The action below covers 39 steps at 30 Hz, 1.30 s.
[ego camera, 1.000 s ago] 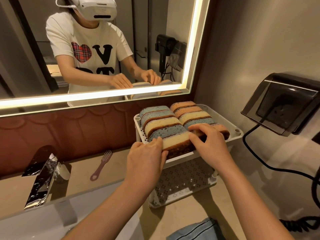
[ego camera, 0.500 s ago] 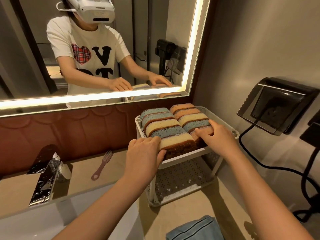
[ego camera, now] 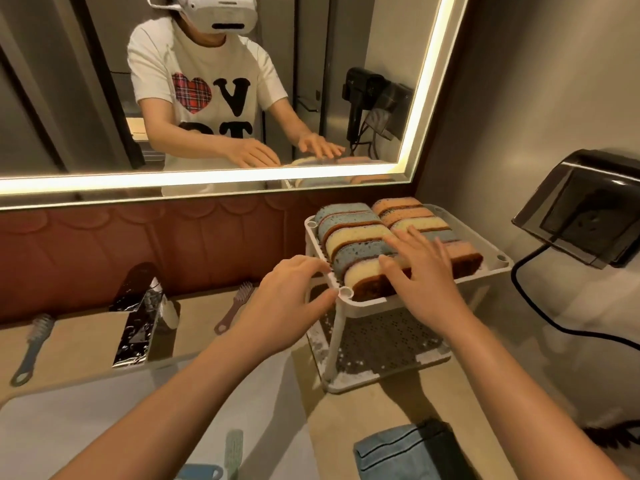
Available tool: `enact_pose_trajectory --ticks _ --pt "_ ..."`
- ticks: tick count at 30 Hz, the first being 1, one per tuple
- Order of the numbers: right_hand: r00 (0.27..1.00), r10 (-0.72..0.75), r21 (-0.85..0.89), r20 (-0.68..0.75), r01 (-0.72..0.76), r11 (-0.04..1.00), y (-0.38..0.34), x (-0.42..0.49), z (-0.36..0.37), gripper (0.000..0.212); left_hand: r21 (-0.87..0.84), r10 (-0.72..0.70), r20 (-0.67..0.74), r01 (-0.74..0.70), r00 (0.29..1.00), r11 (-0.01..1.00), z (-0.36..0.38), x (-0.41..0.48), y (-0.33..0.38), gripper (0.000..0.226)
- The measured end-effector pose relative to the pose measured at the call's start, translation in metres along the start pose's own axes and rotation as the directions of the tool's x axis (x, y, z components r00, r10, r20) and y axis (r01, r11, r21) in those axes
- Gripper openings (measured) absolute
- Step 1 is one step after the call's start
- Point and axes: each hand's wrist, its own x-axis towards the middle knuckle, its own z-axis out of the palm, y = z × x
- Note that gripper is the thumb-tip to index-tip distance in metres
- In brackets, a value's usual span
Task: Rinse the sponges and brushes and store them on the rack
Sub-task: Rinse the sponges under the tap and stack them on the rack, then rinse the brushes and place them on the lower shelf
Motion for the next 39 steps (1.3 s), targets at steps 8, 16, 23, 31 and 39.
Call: enact_pose_trajectory --ticks 8,16,23,31,39 --pt "0.934 -0.343 0.135 0.098 0.329 0.935 -0.090 -0.041 0.057 0.039 -0.010 -0.140 0.300 0.150 0.943 0.989 -0.049 -0.073 -0.053 0.033" --pt "0.840 -0.324 0.310 0.435 0.198 0.930 -0.143 -0.104 0.161 0.028 -0.013 -0.431 0.406 0.477 0.806 0.879 -0.055 -0.191 -0.140 0.031" --pt "0.697 -0.194 0.298 0.690 -0.029 0.954 -0.160 -0.165 0.217 0.030 -0.080 -0.618 0.408 0.701 0.672 0.709 -0.038 -0.306 -0.186 0.026" --pt "0.555 0.057 0.071 0.830 -0.207 0.976 -0.152 -0.226 0.242 0.039 0.031 -0.743 0.228 0.759 0.629 0.651 -0.021 -0.414 -0.199 0.035" --pt "0.535 0.035 -0.002 0.844 -0.062 0.998 -0.146 -0.238 0.239 0.047 0.217 -0.673 0.232 0.637 0.702 0.740 -0.021 -0.455 -0.203 0.101"
